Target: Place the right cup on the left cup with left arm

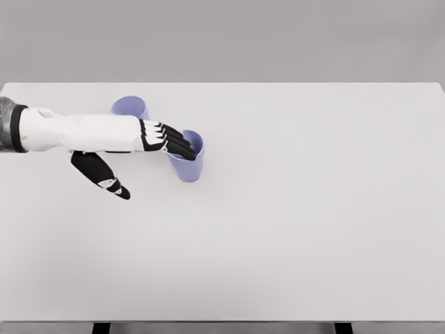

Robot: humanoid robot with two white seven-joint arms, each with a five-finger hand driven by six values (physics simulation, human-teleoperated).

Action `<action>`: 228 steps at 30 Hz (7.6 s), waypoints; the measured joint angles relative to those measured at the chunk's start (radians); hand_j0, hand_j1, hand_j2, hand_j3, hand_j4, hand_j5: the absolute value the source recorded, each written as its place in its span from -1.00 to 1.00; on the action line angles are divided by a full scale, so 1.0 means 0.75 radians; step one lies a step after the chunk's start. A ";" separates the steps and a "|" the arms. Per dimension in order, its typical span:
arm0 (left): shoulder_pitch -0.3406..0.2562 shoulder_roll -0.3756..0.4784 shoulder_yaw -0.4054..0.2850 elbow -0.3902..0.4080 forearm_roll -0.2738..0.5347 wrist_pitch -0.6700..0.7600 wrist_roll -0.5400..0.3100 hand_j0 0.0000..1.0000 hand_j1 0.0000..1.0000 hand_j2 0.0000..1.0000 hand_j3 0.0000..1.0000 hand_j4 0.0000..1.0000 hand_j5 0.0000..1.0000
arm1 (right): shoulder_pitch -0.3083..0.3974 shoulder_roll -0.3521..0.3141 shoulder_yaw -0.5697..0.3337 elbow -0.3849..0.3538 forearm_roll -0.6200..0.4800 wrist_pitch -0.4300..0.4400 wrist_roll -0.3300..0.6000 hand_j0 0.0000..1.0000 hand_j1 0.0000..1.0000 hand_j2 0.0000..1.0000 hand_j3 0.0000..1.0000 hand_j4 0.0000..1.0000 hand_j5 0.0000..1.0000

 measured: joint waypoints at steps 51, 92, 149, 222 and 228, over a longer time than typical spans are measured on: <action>-0.057 -0.489 -0.125 0.652 -0.322 0.001 0.039 1.00 1.00 1.00 1.00 1.00 1.00 | 0.020 0.000 -0.003 0.000 0.000 0.000 -0.002 1.00 1.00 1.00 1.00 1.00 1.00; 0.010 -0.519 -0.096 0.707 -0.279 0.001 0.051 1.00 1.00 1.00 1.00 1.00 1.00 | 0.020 0.000 -0.003 0.000 -0.001 0.000 -0.002 1.00 1.00 1.00 1.00 1.00 1.00; -0.309 -0.259 -0.148 0.554 -0.030 0.001 0.025 0.21 0.21 0.21 0.21 0.21 0.21 | 0.020 0.000 -0.003 0.000 0.000 0.000 -0.002 1.00 1.00 1.00 1.00 1.00 1.00; -0.448 -0.364 -0.330 1.021 -0.048 0.000 -0.048 0.23 0.23 0.23 0.23 0.23 0.23 | 0.020 0.000 -0.003 0.000 -0.001 0.000 -0.002 1.00 1.00 1.00 1.00 1.00 1.00; -0.442 -0.375 -0.319 1.031 -0.054 0.000 -0.048 0.23 0.23 0.23 0.23 0.23 0.23 | 0.020 0.000 -0.003 0.000 0.000 0.000 -0.002 1.00 1.00 1.00 1.00 1.00 1.00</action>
